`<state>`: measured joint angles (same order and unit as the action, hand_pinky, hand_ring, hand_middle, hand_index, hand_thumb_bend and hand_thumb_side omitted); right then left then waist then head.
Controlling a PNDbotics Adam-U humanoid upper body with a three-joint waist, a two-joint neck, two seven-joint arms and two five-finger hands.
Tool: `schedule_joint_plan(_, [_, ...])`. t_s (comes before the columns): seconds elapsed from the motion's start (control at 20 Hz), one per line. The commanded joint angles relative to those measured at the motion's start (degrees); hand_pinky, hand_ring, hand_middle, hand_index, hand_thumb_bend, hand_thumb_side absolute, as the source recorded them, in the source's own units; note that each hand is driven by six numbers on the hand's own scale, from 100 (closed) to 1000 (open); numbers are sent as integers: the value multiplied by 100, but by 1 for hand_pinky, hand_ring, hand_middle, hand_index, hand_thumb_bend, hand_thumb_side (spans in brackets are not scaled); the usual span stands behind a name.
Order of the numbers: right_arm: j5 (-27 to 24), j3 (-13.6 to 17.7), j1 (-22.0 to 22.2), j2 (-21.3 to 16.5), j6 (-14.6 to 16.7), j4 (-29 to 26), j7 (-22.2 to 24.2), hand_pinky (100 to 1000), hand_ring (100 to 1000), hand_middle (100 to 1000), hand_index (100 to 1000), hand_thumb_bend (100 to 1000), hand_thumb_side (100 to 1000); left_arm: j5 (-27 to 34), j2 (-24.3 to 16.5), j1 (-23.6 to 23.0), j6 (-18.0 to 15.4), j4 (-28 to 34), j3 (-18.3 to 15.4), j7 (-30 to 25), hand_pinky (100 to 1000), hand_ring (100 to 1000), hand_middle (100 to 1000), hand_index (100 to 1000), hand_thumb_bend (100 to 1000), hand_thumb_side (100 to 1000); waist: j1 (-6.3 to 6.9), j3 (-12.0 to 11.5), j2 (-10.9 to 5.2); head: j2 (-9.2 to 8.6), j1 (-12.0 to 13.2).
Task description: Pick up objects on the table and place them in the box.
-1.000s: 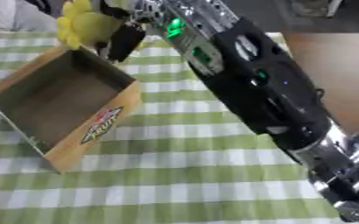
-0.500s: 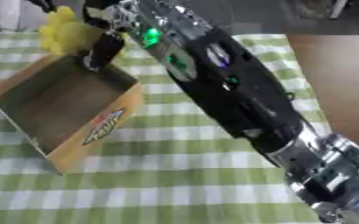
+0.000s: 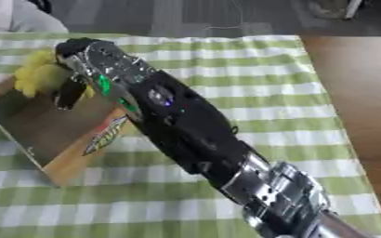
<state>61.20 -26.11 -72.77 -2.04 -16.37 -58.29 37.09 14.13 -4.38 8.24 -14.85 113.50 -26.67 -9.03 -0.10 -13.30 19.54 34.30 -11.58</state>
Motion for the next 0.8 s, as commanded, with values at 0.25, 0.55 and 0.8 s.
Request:
schedule_joint_plan(0.25, [459,221,-24,341,231,696,-428,762,799,467,647,100,479,23,-48,88,-3,109,31,-41,745,645,599,734,100,910,16,-54,-62,-102,-60])
schedule_joint_plan(0.55, [700,358,-47,420,273,951,-498,786,837,581,816,100,556,26,-39,92,2,109,34,-55,746,645,599,734,100,910,5,-82,-44,-99,-67])
schedule_joint_plan(0.8, [725,446,-93,445,231,996,-453,818,896,695,922,241,667,24,-38,87,3,109,37,-62,746,645,599,734,100,909,6,-85,-47,-101,-73])
